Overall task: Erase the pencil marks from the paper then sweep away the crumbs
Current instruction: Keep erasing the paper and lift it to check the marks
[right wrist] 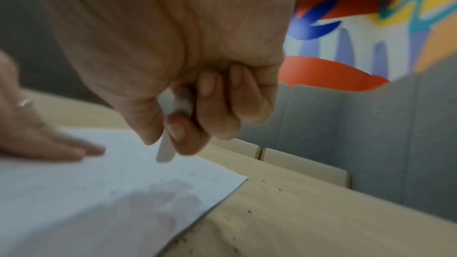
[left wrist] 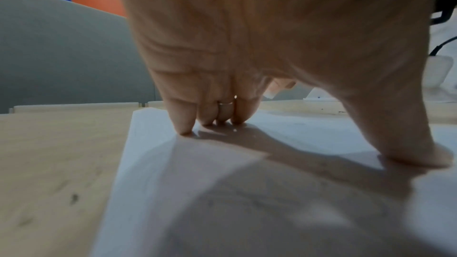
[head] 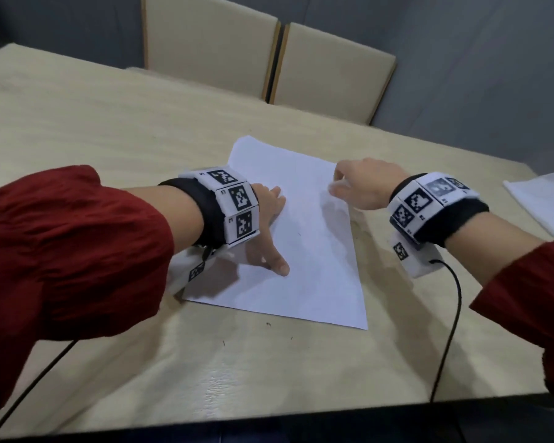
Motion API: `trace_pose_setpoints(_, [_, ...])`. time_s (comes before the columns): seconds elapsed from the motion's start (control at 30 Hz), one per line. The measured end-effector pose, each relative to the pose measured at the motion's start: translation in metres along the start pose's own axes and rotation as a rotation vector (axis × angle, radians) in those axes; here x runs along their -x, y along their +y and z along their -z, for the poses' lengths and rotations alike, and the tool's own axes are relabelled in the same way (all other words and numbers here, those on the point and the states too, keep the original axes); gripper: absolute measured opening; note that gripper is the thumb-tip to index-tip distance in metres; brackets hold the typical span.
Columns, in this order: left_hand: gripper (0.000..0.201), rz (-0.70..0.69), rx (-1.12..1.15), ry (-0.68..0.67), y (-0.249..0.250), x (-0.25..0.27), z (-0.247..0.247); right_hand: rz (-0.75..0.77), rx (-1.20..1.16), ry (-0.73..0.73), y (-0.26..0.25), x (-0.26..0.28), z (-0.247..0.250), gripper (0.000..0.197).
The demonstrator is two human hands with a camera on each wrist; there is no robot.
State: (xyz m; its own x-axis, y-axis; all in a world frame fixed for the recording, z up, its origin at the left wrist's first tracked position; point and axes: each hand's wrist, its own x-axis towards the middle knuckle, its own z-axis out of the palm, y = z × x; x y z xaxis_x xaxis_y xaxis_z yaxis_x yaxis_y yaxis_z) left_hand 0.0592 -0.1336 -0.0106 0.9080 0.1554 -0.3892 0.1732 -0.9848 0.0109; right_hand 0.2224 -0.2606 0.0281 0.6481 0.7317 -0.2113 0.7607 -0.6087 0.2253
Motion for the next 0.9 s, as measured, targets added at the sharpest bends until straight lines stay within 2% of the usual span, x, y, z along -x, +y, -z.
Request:
trace_pose_setpoints(0.1, [0.116,0.024,-0.026,-0.054,-0.001,-0.004,0.009,0.032,-0.212,-0.055,0.011,0.002,0.001,0.026])
trace_pose_setpoints(0.17, [0.085,0.033,-0.035,-0.064,-0.001,-0.008,0.019,0.076,-0.252,-0.054,0.016,0.005,0.003,0.020])
trace_pose_setpoints(0.2, [0.076,0.040,-0.043,-0.052,-0.001,-0.011,0.024,0.090,-0.270,-0.049,0.017,0.008,0.004,0.018])
trace_pose_setpoints(0.27, [0.073,0.050,-0.077,-0.026,0.003,-0.015,0.034,0.102,-0.308,-0.023,0.017,0.012,0.004,0.017])
trace_pose_setpoints(0.4, [0.100,-0.021,-0.019,-0.031,0.020,-0.030,0.032,0.177,-0.368,0.063,0.009,0.019,-0.005,0.010])
trace_pose_setpoints(0.5, [0.114,-0.064,0.068,-0.061,0.038,-0.035,0.020,0.226,-0.380,0.131,0.002,0.019,-0.013,0.013])
trace_pose_setpoints(0.6, [0.136,-0.067,-0.005,-0.094,0.043,-0.033,0.011,0.217,-0.365,0.158,0.002,0.016,-0.019,0.012])
trace_pose_setpoints(0.7, [0.136,-0.083,-0.001,-0.073,0.042,-0.028,0.011,0.210,-0.428,0.168,0.001,0.023,-0.025,0.008])
trace_pose_setpoints(0.8, [0.130,-0.107,0.008,-0.049,0.041,-0.030,0.013,0.315,-0.439,0.141,-0.004,0.045,-0.034,0.006])
trace_pose_setpoints(0.9, [0.139,-0.087,0.014,-0.045,0.036,-0.037,0.005,0.344,-0.222,0.191,-0.003,0.053,-0.037,0.004])
